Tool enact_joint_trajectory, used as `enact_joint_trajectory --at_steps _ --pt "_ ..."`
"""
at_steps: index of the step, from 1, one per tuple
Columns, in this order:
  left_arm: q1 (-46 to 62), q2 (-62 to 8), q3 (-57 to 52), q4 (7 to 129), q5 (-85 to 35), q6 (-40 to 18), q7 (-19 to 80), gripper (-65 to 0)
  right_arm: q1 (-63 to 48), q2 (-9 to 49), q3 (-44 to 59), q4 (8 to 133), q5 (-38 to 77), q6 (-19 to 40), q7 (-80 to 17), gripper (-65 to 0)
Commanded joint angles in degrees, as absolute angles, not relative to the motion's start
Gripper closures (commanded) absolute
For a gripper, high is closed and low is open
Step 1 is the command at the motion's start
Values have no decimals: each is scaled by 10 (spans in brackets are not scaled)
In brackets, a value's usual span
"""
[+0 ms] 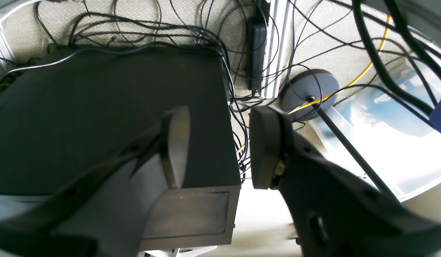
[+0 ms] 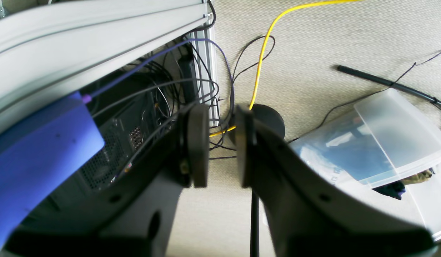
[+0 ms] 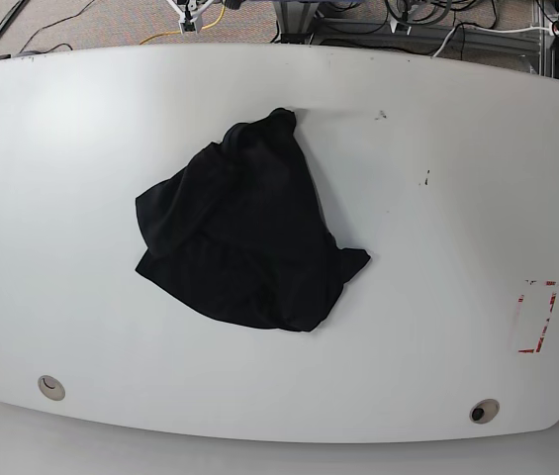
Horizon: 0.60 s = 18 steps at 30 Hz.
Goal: Layout the t-shirt on the table in an organized manner, then fold the t-shirt properly
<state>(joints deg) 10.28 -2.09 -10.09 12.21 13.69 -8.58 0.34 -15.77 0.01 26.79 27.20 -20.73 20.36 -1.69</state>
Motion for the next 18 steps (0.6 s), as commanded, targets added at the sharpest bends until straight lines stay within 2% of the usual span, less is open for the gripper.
enact_joint_trajectory --at_steps 1,18 --pt "116 -21 -100 123 139 -88 5 -257 -163 0 270 276 -206 207 -12 -123" --pt "118 -23 -100 127 135 -87 5 -256 -161 2 270 271 -207 207 23 -123"
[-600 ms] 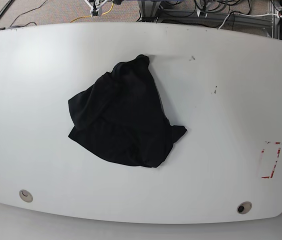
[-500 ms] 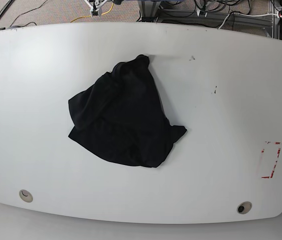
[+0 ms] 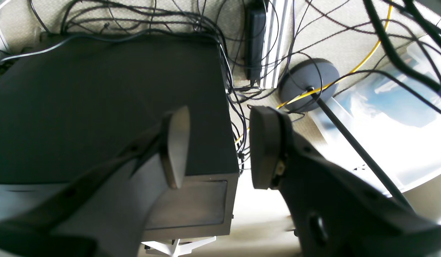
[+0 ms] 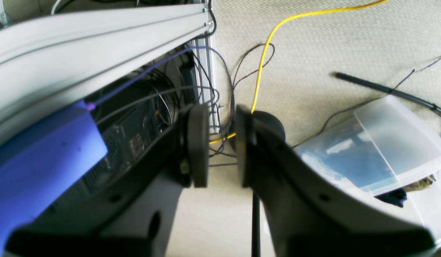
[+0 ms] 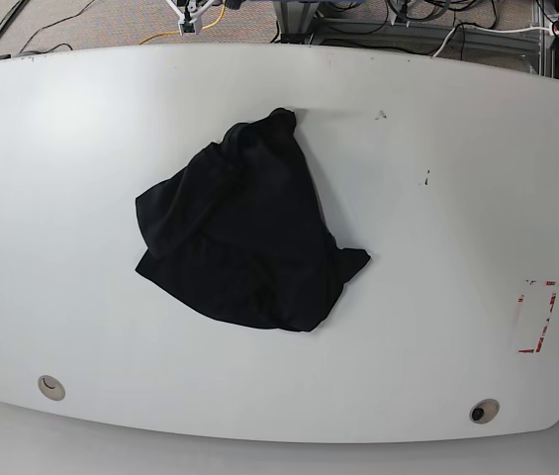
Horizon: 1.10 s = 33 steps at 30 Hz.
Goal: Layout the t-shirt on the table in an organized manner, then fold the t-shirt properly
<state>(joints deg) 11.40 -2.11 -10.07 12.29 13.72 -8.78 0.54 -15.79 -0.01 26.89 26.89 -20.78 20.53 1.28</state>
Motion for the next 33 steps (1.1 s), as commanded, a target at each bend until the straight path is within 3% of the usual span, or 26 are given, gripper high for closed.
enact_joint_trajectory --at_steps 1,7,14,16,33 --pt "119 -24 -100 127 135 -87 5 -256 -161 2 270 271 -207 207 25 -123" --pt "123 -25 -99 132 135 -88 -14 -239 -160 3 271 266 -206 206 39 -123" --pt "129 -24 -99 132 134 -89 -54 -170 -161 2 269 272 -203 205 29 -123" --pt "116 -25 -101 129 138 -87 -48 -196 -153 -2 269 248 -204 201 28 -124" --pt "116 -25 -101 131 138 -87 -48 -196 -139 0 270 205 -204 201 55 -124"
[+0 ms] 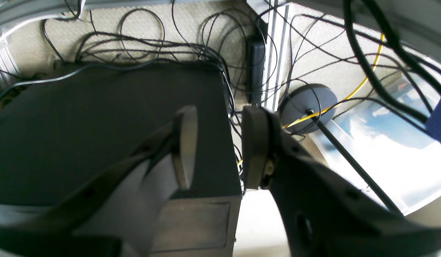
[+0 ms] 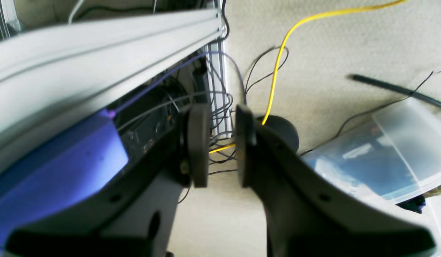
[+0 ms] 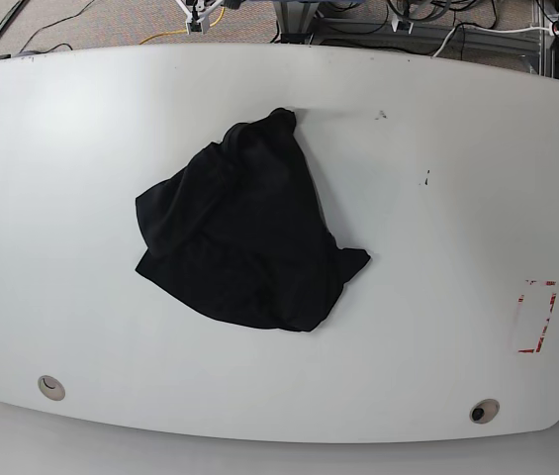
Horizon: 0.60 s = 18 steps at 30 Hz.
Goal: Layout the t-shirt on the table in an organized manner, then fold the t-shirt properly
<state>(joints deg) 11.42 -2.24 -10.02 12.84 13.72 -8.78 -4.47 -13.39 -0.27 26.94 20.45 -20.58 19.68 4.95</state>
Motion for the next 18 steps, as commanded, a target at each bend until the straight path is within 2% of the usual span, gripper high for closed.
enact_joint_trajectory --at_steps 1,11,18 --pt "116 -25 -101 131 138 -87 -48 -196 -139 0 270 205 -204 201 58 -124" --pt "119 -26 -101 136 137 -87 -50 -192 -156 0 270 209 -204 201 82 -122" --pt "161 -26 -102 219 136 -88 -50 -190 -183 -5 270 247 -204 204 83 -120"
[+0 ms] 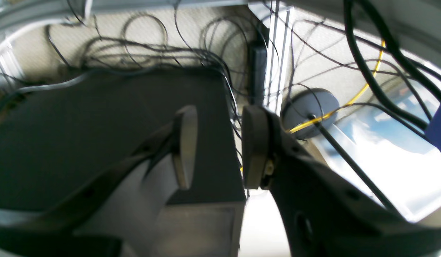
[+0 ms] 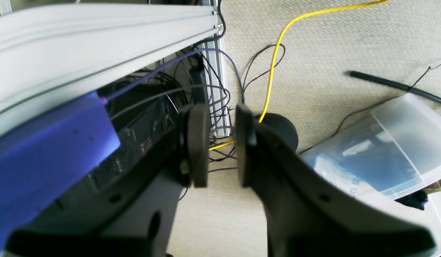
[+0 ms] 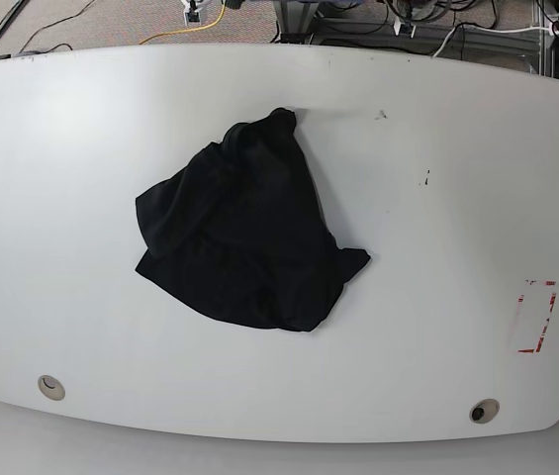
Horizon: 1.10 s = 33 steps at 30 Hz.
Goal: Layout the t-shirt on the table in an organized manner, then fold the t-shirt properly
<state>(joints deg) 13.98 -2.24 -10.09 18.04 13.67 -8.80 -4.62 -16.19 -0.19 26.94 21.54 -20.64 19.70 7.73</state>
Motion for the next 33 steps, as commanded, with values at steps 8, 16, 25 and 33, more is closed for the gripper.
enact_joint_trajectory --at_steps 8,16,25,33 --pt "229 -26 -102 333 136 -89 -46 -190 -258 -44 270 400 -204 204 80 -120" --pt "305 -26 -102 426 136 -90 -47 -190 -332 -63 269 516 -204 205 80 -120" --pt "399 -24 -102 571 136 -90 -47 -190 -415 -78 269 636 -174 226 80 -120" --pt "495 -25 -102 722 94 -90 -47 -190 -488 -78 269 756 -89 305 46 -120"
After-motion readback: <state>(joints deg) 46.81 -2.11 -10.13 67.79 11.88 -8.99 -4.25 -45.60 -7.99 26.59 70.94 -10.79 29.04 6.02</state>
